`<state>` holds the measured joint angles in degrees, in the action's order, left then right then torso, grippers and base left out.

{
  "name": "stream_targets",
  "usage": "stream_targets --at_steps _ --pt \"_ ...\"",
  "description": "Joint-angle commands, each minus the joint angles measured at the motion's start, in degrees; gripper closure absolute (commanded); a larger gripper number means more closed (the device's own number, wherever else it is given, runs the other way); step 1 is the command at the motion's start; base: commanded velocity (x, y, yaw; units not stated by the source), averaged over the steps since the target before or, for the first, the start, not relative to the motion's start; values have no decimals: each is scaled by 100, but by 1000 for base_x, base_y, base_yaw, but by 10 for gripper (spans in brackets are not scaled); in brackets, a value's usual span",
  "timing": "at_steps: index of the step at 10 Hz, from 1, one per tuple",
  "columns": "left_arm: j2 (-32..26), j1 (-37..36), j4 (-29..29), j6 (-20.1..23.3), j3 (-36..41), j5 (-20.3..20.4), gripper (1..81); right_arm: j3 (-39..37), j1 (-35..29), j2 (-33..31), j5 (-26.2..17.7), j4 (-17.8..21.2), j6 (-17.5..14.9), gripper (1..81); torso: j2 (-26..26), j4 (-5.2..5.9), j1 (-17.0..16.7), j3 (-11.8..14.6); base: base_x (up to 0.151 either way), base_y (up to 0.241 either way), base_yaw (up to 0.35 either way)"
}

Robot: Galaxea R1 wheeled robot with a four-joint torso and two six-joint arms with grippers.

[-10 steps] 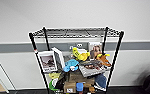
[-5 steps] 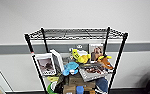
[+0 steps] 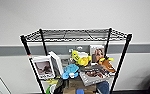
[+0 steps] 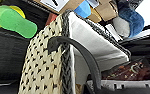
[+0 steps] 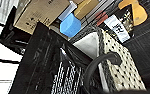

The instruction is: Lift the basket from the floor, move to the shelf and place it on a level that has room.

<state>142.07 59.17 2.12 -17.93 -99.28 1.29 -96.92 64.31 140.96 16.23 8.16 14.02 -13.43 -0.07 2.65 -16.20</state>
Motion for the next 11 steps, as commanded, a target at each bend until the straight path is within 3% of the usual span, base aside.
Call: stream_targets --at_steps 1,5,11 --pt "-38 -630 87 -52 383 11 811 464 -633 -21 47 -209 13 811 0 0 0 0 92 0 0" --pt "-38 -630 87 -44 409 11 811 499 -634 -21 47 -209 13 811 0 0 0 0 84 0 0" --pt "-81 -464 78 -26 435 47 811 551 -388 -65 56 -297 -4 811 0 0 0 0 0 0 0"
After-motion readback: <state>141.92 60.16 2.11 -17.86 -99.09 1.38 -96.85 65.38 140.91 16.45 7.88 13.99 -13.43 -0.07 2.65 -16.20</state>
